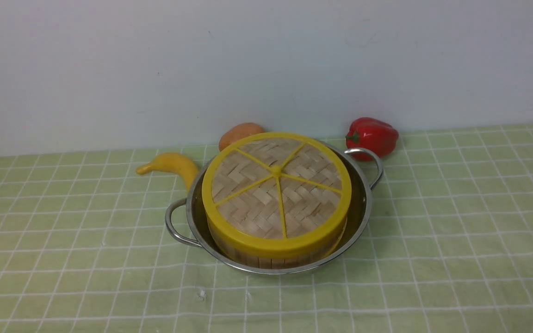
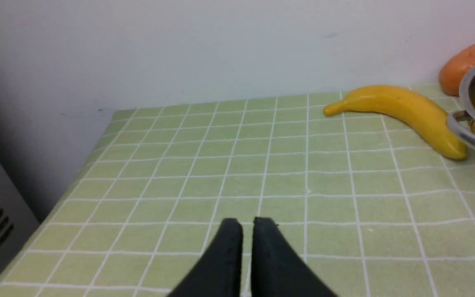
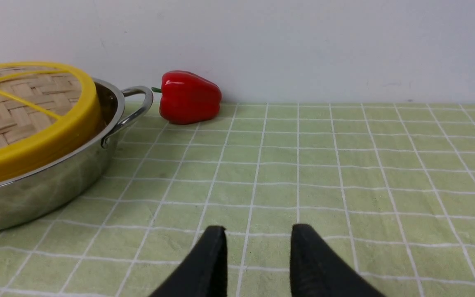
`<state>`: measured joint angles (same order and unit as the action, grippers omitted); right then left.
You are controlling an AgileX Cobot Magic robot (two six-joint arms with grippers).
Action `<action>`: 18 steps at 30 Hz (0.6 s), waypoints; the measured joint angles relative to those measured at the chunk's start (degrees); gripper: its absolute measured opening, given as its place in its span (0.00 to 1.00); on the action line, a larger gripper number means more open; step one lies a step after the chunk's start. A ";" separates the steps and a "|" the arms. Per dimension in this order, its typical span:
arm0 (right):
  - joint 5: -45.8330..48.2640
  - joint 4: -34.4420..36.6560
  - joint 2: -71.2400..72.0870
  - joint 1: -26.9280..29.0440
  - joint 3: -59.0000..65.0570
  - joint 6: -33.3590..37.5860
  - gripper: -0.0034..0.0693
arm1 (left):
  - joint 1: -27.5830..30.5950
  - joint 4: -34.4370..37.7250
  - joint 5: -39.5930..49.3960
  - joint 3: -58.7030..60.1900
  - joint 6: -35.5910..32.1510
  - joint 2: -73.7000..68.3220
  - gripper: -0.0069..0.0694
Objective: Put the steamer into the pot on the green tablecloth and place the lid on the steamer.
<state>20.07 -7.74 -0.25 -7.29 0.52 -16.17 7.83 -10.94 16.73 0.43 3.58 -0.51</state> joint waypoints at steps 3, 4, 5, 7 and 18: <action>-0.07 0.00 0.00 0.00 0.00 0.00 0.38 | 0.00 0.00 2.88 0.00 0.14 0.33 0.13; -0.07 0.00 0.00 0.00 0.00 0.00 0.38 | 0.00 0.00 3.77 0.00 0.19 0.37 0.13; -0.01 0.00 0.00 0.00 0.00 0.00 0.38 | 0.00 0.05 4.42 0.00 0.19 0.37 0.13; -0.07 0.00 0.00 0.00 0.00 0.00 0.38 | 0.00 0.05 4.54 0.00 0.25 0.37 0.14; -0.01 0.00 0.00 0.00 0.00 0.00 0.38 | 0.00 0.05 4.65 0.00 0.25 0.43 0.16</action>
<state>20.06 -7.74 -0.25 -7.29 0.52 -16.17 7.83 -10.89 21.38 0.43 3.83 -0.08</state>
